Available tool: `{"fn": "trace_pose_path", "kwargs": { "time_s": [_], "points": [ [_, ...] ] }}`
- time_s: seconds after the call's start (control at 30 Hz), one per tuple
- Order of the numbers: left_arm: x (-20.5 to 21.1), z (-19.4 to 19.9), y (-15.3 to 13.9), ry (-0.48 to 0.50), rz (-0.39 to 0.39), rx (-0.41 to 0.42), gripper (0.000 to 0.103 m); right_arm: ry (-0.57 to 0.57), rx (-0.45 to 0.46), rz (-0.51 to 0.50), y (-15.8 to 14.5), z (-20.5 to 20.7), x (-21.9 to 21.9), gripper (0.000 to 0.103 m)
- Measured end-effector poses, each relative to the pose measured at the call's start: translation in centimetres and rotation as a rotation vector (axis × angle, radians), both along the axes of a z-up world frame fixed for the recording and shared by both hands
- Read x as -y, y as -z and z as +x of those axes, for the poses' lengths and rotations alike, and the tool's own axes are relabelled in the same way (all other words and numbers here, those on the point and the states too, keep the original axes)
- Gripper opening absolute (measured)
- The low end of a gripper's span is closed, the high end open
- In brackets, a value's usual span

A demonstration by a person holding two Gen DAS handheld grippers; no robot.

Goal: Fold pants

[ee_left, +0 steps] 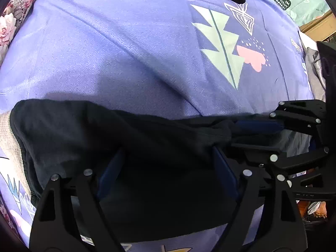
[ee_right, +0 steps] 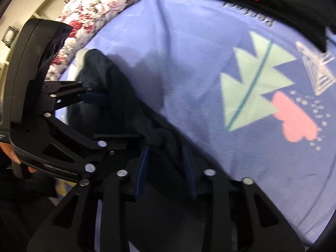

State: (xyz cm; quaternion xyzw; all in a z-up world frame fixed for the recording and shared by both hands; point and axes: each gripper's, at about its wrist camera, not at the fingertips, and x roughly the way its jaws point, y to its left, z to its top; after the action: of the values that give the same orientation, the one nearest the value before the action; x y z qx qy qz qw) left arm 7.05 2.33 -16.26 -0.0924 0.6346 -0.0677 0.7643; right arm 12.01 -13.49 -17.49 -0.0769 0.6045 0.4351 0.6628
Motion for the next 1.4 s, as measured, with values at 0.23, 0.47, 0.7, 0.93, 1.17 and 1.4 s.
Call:
{"fn": "trace_pose_path", "kwargs": {
  "time_s": [0.23,0.47,0.7,0.93,1.17,1.4],
  "points": [
    [-0.6,-0.3,-0.1,-0.009,-0.032,0.014,0.083,0.132,-0.207,0.119,2.2,2.4,1.8,0.023],
    [-1.7,-0.3,-0.8,-0.083,-0.11,-0.019,0.083,0.019,-0.043,0.027,0.2,1.3,-0.7,0.009],
    [-2.9,-2.1,-1.3,-0.072,0.013,0.01,0.083,0.084,0.139,-0.005,-2.3,4.2,-0.1,0.002],
    [-3.2,-2.1,-0.6,-0.081,0.007,0.003,0.083,0.147,0.197,-0.103,0.4,5.6,-0.3,0.0],
    [-4.3,-2.0,-1.4,-0.122,-0.038,-0.01,0.083,0.196,0.024,0.073,-1.8,5.7,2.3,0.002],
    [-5.5,-1.9,-1.1,-0.146,-0.042,-0.017,0.083,0.186,0.022,-0.032,-0.7,5.1,0.9,0.0]
  ]
}}
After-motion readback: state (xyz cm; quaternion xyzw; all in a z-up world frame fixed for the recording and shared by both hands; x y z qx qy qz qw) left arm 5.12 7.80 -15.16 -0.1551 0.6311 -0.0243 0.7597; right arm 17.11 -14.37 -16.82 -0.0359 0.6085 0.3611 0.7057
